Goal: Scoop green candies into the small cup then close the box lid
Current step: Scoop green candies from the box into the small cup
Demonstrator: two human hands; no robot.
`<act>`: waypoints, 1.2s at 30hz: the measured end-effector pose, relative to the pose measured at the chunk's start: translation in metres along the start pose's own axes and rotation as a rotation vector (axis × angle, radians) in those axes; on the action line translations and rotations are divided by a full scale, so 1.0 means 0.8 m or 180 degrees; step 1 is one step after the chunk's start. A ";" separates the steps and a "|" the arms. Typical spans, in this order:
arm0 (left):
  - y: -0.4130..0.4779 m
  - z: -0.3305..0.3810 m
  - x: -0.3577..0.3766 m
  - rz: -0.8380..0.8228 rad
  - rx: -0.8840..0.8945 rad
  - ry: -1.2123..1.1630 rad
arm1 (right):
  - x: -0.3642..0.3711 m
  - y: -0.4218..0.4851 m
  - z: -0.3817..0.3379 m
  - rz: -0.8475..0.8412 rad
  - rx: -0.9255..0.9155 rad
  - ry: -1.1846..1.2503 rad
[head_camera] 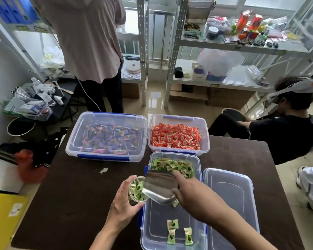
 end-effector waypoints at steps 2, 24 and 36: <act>0.001 -0.006 0.000 0.0030 -0.0108 0.0004 | 0.038 0.015 0.060 -0.0457 0.0632 0.1201; -0.011 -0.026 0.010 -0.0222 -0.0278 0.0188 | 0.299 0.131 0.176 -0.0158 0.2955 0.4842; -0.009 -0.024 0.010 -0.0194 -0.0246 0.0253 | 0.256 0.068 0.184 -0.0389 0.2312 0.4180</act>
Point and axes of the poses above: each hand's wrist, its own y-axis towards the middle knuckle, its own x-axis out of the palm, z = x × y, the point moved 7 cm from there along y, towards the middle knuckle, and after that the axes turned 11 degrees about x, right-handed, at the moved point
